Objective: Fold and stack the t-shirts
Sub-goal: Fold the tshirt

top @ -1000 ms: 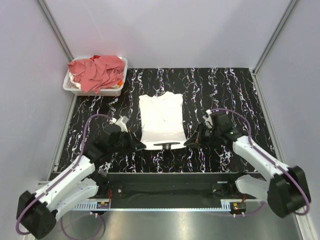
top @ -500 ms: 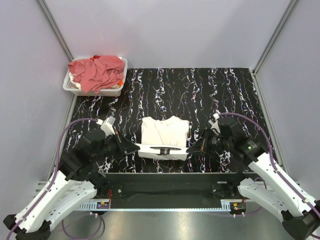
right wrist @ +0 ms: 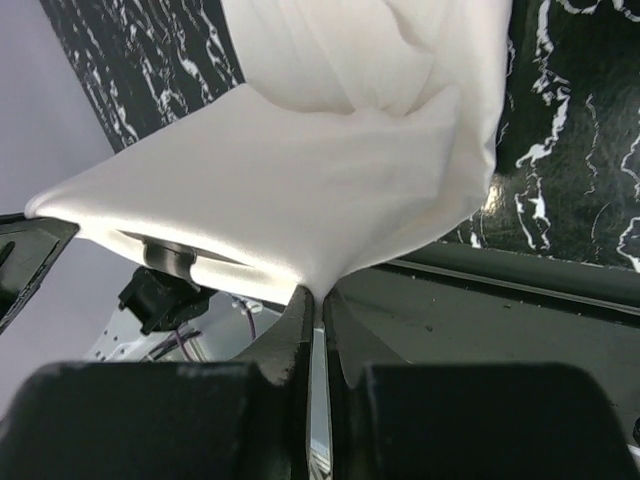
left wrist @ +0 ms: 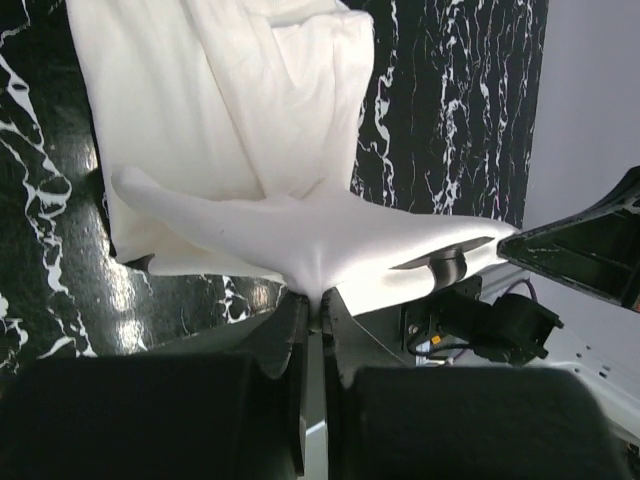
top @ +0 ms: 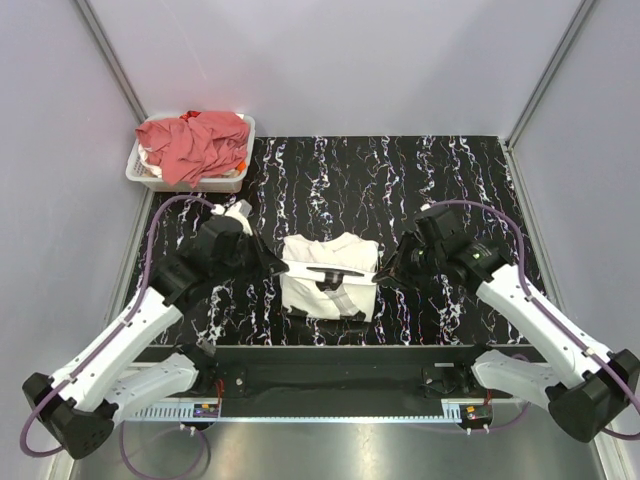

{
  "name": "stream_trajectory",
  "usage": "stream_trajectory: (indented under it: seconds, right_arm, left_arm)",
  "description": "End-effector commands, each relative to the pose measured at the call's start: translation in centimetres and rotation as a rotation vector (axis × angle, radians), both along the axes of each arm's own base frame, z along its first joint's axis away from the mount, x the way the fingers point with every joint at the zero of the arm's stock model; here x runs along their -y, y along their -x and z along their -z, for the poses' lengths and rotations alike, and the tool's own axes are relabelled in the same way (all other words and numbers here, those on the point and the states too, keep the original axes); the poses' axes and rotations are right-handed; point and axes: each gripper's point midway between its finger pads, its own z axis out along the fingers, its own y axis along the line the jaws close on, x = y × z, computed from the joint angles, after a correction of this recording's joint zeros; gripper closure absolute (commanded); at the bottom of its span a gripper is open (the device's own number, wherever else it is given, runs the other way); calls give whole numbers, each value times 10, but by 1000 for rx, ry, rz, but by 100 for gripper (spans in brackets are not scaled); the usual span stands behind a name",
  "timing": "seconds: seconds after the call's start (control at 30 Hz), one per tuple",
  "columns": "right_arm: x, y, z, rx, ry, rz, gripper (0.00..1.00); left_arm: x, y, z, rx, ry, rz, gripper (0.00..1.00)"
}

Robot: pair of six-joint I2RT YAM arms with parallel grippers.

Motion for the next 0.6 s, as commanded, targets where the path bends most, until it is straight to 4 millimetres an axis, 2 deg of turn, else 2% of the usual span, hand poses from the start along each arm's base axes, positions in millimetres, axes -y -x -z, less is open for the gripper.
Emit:
stream_trajectory:
  seconds: [0.0,0.23,0.57]
  right_arm:
    - [12,-22,-6,62,87,49,100]
    - [19,-57,-10,80,122,53,100]
    - [18,-95,8,48,146,42,100]
  left_arm:
    - [-4,-34,-26,121,-6,-42,96]
    - [-9,-71,-33,126,-29,-19,97]
    - [-3,-116,-15,81,-57,-12,98]
